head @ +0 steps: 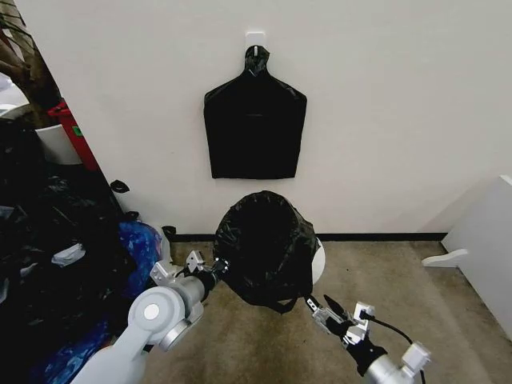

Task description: Place the garbage bag over the trash bin.

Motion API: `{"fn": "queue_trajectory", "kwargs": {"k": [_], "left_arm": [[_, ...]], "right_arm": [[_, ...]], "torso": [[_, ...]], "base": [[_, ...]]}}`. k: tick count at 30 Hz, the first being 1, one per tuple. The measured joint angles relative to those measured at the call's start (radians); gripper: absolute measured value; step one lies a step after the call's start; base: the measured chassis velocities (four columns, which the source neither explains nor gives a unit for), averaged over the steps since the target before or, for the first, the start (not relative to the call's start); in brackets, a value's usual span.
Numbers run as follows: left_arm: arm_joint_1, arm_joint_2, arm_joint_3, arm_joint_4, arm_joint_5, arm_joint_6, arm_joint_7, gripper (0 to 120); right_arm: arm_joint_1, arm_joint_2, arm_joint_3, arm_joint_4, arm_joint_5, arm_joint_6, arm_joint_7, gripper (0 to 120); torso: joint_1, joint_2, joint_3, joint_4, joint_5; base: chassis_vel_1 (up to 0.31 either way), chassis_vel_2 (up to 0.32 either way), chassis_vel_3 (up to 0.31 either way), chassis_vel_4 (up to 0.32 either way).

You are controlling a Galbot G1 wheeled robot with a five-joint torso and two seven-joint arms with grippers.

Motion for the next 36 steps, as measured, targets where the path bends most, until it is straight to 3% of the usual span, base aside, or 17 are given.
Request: {"fn": "queue_trajectory", "kwargs": {"k": [10, 24, 36], "left_arm": [[0.011, 0.006, -0.005, -0.037, -0.013, 0.002, -0.010, 0], [-0.001, -0.004, -0.005, -0.027, -0.013, 0.000, -0.023, 0], [-0.001, -0.012, 0.001, -0.030, -0.015, -0.001, -0.026, 0]], "right_arm": [[0.063, 0.002, 0.002, -0.080, -0.022, -0.003, 0.006, 100], [-0.152, -0.025, 0.013, 0.060, -0.021, 0.074, -0.074, 100], [-0.097, 0.044, -0.060, -0.027, -0.076, 0.054, -0.077, 100]], "torso": [[0.000, 0.000, 0.000, 0.0001, 0.0000], [0.000, 0.000, 0.000, -0.0002, -0.0002], [0.000, 0.000, 0.000, 0.0000, -0.0001]], "base": [[0.000, 0.000, 0.000, 0.000], [0.000, 0.000, 0.000, 0.000], [0.000, 0.000, 0.000, 0.000]]}}
